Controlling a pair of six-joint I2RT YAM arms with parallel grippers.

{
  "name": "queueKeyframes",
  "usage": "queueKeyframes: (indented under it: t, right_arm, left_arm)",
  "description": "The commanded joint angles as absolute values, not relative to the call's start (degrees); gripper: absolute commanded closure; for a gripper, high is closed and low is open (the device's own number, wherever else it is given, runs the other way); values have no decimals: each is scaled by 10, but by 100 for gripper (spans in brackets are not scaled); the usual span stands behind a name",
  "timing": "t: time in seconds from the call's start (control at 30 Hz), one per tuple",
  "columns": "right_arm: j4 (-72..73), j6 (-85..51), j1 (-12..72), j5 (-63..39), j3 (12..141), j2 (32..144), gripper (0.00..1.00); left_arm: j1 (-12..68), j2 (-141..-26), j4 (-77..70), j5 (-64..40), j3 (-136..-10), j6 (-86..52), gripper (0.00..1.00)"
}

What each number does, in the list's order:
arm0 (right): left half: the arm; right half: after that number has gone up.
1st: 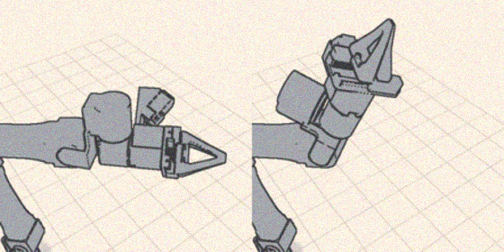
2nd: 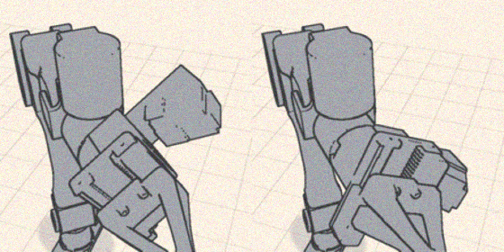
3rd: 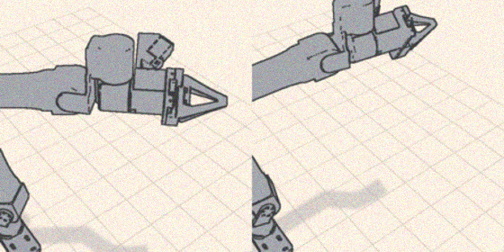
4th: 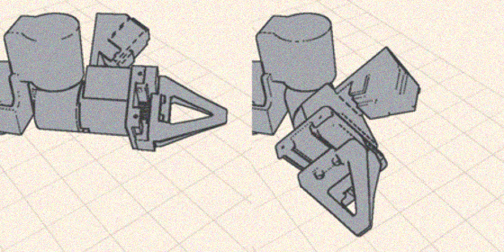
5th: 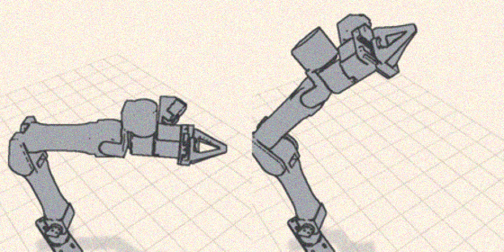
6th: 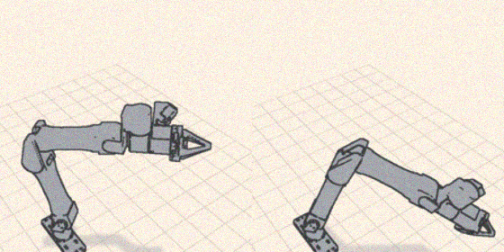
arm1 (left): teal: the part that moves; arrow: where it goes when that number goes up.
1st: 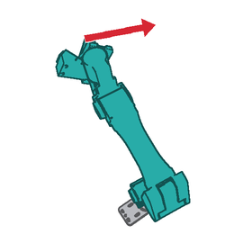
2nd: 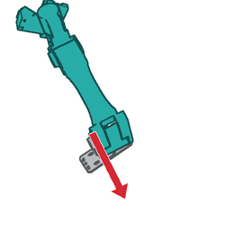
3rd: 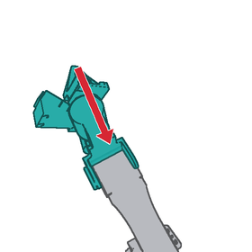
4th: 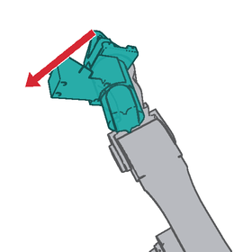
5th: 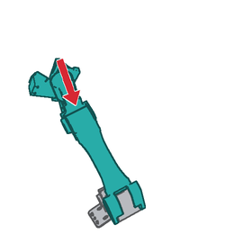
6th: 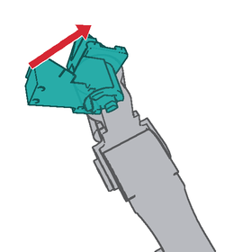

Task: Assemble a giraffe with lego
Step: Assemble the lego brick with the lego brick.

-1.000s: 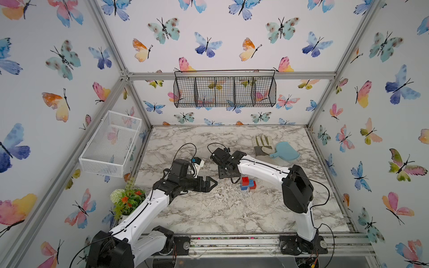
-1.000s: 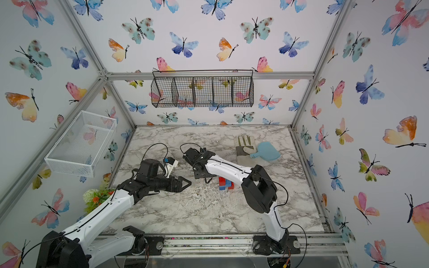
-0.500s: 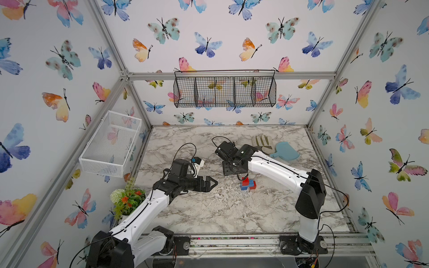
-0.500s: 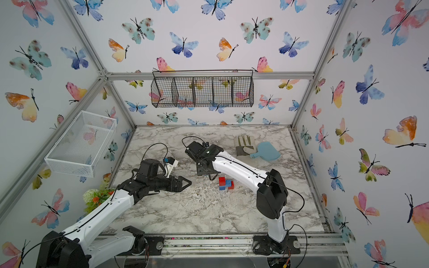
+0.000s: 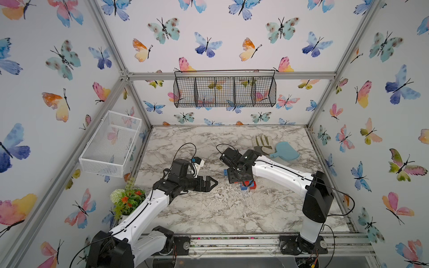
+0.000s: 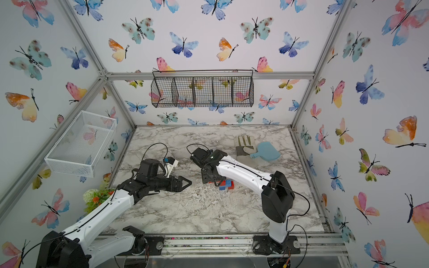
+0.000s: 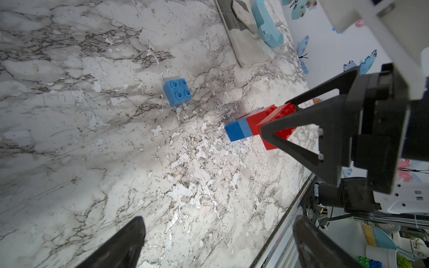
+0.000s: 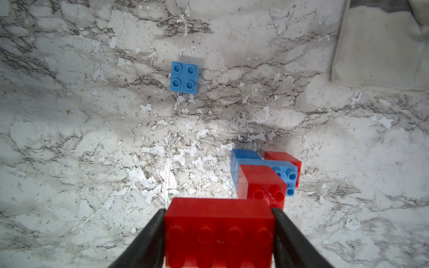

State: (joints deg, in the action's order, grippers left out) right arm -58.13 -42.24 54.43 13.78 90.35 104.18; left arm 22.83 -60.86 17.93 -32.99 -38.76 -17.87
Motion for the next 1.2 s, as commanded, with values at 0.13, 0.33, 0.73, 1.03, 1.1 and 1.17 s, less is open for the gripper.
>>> queueKeyframes:
  t: [0.13,0.33,0.73,1.03,1.1,1.17]
  right_arm:
    - [-565,-412,531,128,882,1015,43]
    - [-559,-409,523,127,869,1014,43]
    - [-545,-404,516,121,850,1018,43]
    - [-542,-404,512,120,837,1012,44]
    - [-542,-405,512,118,837,1011,44]
    - [-545,-407,512,116,837,1009,44]
  left_arm:
    - [226,-613,175,-340,-381,-179,2]
    - [226,-616,175,-341,-381,-179,2]
    - [226,-616,175,-339,-381,-179,2]
    - [227,-618,175,-338,-381,-180,2]
    - [226,-618,175,-338,-381,-180,2]
    - [226,-618,175,-338,-381,-179,2]
